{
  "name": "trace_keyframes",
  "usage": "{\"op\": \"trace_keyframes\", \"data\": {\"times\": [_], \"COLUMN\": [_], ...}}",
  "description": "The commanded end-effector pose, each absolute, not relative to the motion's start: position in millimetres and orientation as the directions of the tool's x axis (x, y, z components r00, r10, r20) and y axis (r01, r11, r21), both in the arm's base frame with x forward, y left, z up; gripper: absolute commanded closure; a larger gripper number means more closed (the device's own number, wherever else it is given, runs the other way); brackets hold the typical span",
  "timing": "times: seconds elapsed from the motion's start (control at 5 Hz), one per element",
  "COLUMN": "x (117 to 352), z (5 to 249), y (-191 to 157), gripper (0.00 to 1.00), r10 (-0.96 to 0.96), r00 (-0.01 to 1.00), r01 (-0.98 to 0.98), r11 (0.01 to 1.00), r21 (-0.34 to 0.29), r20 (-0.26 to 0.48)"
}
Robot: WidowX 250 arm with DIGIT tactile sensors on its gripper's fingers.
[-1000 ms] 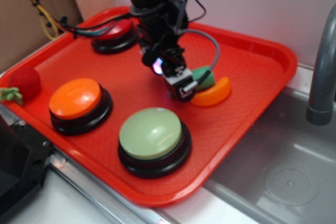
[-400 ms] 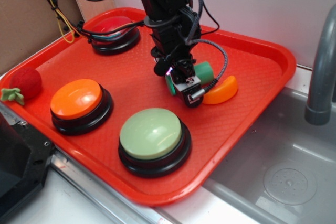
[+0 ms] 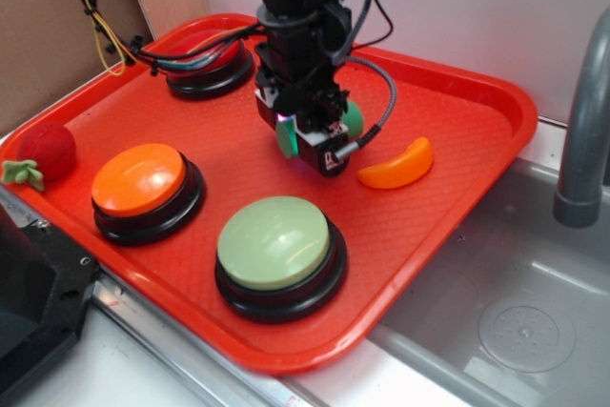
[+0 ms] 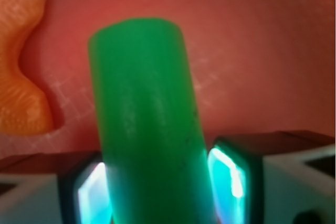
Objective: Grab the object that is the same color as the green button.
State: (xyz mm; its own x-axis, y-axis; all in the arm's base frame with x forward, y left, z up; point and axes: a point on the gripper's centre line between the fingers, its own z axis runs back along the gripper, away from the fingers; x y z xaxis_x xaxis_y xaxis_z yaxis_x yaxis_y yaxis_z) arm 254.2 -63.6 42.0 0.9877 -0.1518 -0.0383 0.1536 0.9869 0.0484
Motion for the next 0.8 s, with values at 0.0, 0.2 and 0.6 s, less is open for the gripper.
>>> {"op": "trace_keyframes", "data": {"times": [0.0, 0.2, 0.6], "x": [245, 236, 225], "z": [140, 174, 189], "y": [-1, 28, 29], "gripper": [1.00, 1.00, 1.00], "r10": [0.021, 0.109, 0.166], "r00": [0.999, 0.989, 0.976], "r01": [-0.022, -0.113, -0.173], "r11": [0.999, 0.993, 0.984], "r21": [0.042, 0.037, 0.037], "r20": [0.026, 0.100, 0.139]}}
